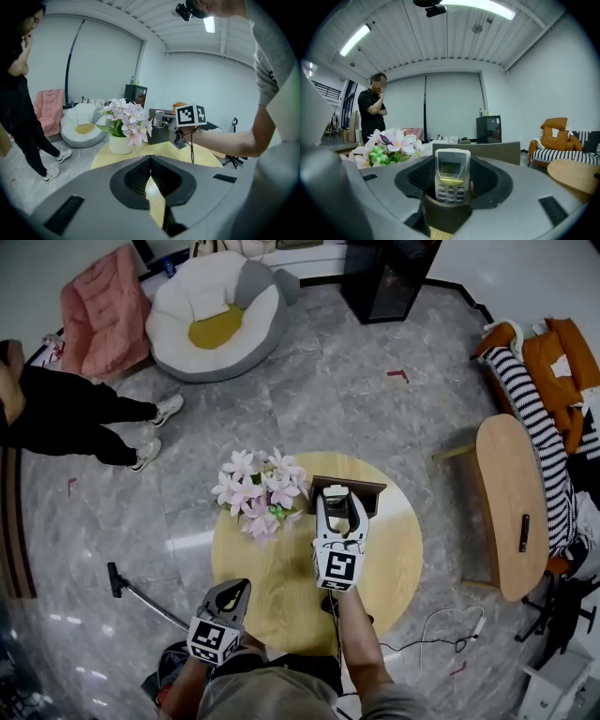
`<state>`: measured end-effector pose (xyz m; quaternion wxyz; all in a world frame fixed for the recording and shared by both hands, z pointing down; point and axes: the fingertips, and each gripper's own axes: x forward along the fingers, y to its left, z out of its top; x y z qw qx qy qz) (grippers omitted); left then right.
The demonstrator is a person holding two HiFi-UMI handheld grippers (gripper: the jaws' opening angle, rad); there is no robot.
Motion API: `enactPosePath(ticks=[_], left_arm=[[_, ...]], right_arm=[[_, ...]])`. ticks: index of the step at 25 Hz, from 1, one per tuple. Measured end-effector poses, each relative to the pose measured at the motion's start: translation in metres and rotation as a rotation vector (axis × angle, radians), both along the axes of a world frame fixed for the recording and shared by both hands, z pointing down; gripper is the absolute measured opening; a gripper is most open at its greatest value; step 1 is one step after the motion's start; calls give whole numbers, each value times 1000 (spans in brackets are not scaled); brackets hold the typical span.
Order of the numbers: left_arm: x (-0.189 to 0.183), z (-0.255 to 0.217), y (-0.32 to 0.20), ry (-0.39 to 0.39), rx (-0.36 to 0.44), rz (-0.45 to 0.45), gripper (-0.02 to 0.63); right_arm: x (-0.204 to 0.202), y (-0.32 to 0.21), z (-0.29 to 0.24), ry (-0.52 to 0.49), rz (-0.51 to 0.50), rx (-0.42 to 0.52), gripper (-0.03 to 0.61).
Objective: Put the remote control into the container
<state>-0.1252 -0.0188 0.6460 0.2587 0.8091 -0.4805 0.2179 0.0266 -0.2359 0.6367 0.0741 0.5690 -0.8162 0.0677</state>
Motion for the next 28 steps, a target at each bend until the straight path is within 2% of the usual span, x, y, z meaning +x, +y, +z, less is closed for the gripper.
enactPosePath(ticks=[15,28], left_arm=[[4,-12,0,11,31,8,7],[5,-48,-7,33,126,34,8]], right_arm=[[2,4,-19,-6,2,22,218],[6,26,-59,-17,-28,6,218]])
